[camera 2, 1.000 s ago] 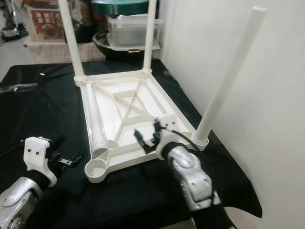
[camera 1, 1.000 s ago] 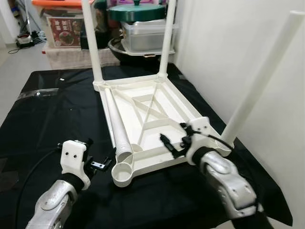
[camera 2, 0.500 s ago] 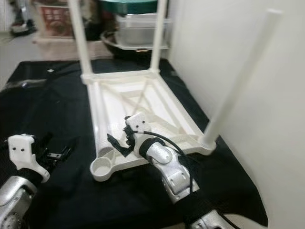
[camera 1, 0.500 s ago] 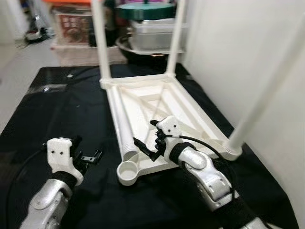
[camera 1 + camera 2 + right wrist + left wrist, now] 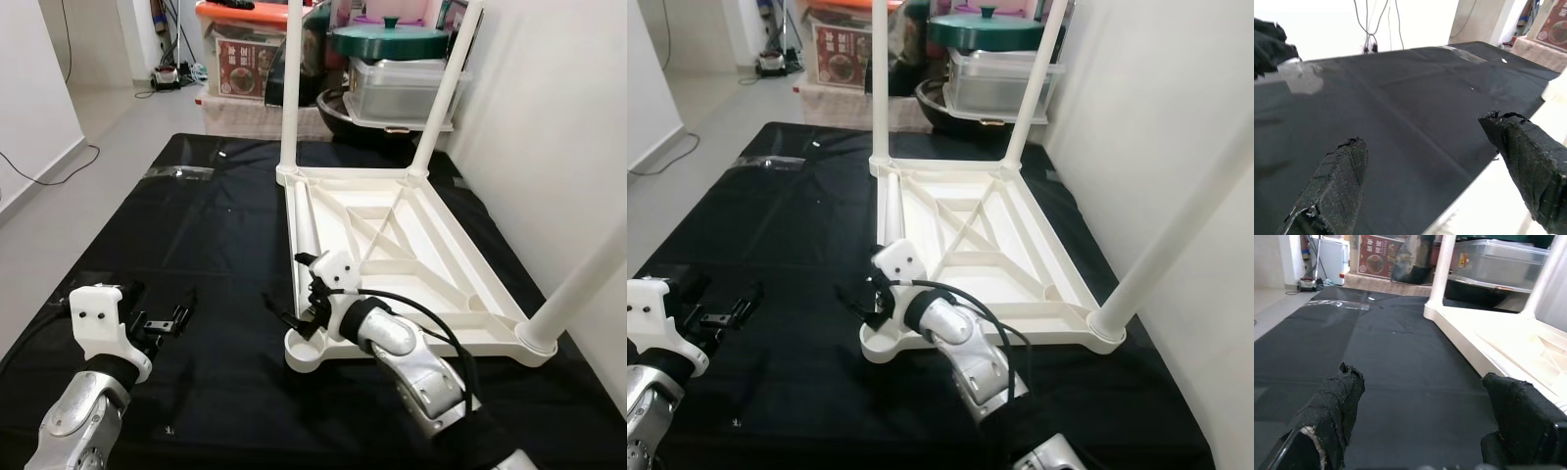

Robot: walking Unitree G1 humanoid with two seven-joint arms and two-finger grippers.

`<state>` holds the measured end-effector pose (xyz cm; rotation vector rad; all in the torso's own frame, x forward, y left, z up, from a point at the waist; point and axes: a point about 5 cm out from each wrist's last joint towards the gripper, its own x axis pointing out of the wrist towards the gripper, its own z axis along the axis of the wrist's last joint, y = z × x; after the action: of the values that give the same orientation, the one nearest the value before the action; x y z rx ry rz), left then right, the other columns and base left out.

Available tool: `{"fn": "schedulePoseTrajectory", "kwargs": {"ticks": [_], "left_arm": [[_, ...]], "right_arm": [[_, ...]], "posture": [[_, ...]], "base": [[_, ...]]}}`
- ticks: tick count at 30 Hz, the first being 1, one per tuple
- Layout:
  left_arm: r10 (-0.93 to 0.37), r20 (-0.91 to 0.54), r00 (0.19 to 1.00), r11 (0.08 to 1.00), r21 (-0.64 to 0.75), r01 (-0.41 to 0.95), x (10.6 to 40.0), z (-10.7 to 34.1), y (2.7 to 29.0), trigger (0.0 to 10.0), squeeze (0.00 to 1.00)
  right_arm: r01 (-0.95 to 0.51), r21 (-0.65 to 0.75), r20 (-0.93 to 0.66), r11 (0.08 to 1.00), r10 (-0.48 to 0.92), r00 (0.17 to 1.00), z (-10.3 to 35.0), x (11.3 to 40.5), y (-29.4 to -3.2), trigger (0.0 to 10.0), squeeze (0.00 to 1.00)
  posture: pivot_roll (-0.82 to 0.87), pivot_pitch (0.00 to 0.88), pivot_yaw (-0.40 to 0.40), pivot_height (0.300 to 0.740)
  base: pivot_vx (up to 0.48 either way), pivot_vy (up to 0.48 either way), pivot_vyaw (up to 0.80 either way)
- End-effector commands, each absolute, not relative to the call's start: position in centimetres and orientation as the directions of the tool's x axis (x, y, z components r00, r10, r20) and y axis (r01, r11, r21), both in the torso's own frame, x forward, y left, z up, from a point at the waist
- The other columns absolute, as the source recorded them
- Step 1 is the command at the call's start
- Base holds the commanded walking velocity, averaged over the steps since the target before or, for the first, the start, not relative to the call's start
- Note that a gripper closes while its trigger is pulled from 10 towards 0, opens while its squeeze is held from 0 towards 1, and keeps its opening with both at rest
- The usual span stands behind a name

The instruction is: Building children table

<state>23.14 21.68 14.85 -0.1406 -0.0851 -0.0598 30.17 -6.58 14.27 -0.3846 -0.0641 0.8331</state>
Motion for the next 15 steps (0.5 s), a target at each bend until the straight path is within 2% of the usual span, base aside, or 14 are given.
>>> {"fn": "schedulePoseTrajectory", "kwargs": {"ticks": [1, 4, 11, 12, 15], "left_arm": [[-0.061, 0.091, 0.994, 0.986, -0.15, 0.075, 23.2, 14.9, 21.4, 10.0, 0.0], [-0.07, 0.09, 0.993, 0.985, -0.149, 0.083, 23.3, 14.9, 21.2, 10.0, 0.0], [-0.07, 0.095, 0.993, 0.985, -0.15, 0.083, 23.4, 14.9, 21.1, 10.0, 0.0], [-0.068, 0.096, 0.993, 0.985, -0.15, 0.082, 23.4, 15.0, 21.1, 10.0, 0.0], [-0.067, 0.096, 0.993, 0.985, -0.149, 0.081, 23.4, 14.9, 21.1, 10.0, 0.0]], "right_arm": [[-0.723, -0.376, -0.125, 0.579, 0.742, 0.659, 13.6, 30.0, -6.7, 10.0, 0.0], [-0.731, -0.503, -0.255, 0.461, 0.729, 0.635, 12.7, 31.2, -8.6, 10.0, 0.0], [-0.738, -0.551, -0.348, 0.39, 0.696, 0.628, 11.9, 32.3, -9.1, 10.0, 0.0], [-0.73, -0.593, -0.388, 0.341, 0.674, 0.629, 11.3, 32.5, -9.2, 10.0, 0.0], [-0.729, -0.603, -0.404, 0.325, 0.663, 0.63, 11.2, 32.7, -9.1, 10.0, 0.0]], "posture": [[0.1, 0.0, -0.076, 0.74], [0.1, 0.0, -0.082, 0.74], [0.11, 0.0, -0.091, 0.74], [0.11, 0.0, -0.093, 0.74], [0.12, 0.0, -0.098, 0.74]], "base": [[0.0, 0.0, 0.0], [0.0, 0.0, 0.0], [0.0, 0.0, 0.0], [0.0, 0.0, 0.0], [0.0, 0.0, 0.0]]}}
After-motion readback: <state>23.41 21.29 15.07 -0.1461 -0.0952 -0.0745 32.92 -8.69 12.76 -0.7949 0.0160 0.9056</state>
